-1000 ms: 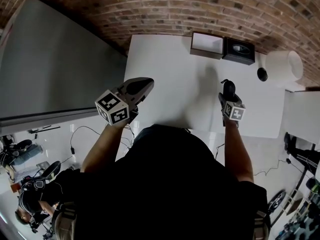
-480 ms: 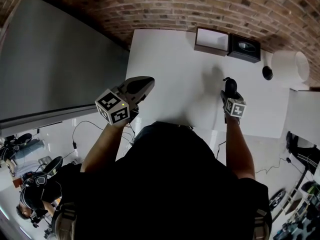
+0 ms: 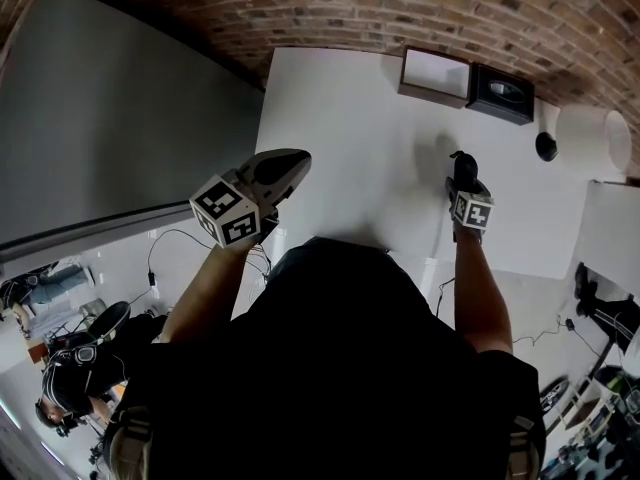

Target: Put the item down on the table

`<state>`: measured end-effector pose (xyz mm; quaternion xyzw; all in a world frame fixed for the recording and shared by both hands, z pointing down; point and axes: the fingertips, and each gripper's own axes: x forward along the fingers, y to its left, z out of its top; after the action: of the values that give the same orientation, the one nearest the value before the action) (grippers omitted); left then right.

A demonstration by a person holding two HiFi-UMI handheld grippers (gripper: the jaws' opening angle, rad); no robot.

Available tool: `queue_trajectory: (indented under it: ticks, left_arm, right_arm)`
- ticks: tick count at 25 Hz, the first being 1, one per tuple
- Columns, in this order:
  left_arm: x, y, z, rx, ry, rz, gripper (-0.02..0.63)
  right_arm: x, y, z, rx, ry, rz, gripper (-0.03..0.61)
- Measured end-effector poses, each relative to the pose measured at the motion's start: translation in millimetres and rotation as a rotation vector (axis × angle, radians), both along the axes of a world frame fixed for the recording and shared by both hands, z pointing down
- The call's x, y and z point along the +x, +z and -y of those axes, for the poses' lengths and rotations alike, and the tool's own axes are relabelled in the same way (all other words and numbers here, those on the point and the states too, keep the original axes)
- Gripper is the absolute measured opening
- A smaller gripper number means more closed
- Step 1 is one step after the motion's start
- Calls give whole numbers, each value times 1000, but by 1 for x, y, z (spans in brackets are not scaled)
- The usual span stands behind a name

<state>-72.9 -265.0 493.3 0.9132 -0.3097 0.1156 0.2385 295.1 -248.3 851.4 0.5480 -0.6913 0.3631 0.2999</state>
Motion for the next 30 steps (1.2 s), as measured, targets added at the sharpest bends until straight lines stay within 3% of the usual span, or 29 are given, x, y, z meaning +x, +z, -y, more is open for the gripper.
queue_trajectory:
  ticks: [14,30]
  left_arm:
    - [-11,17,9,-36,-7,3,24]
    - [-15,29,14,-53,-7,-9,24]
  right_arm:
    - [-8,28,2,-53,-18,-59,345]
    - [-10,34,8,-42,-27,-118,345]
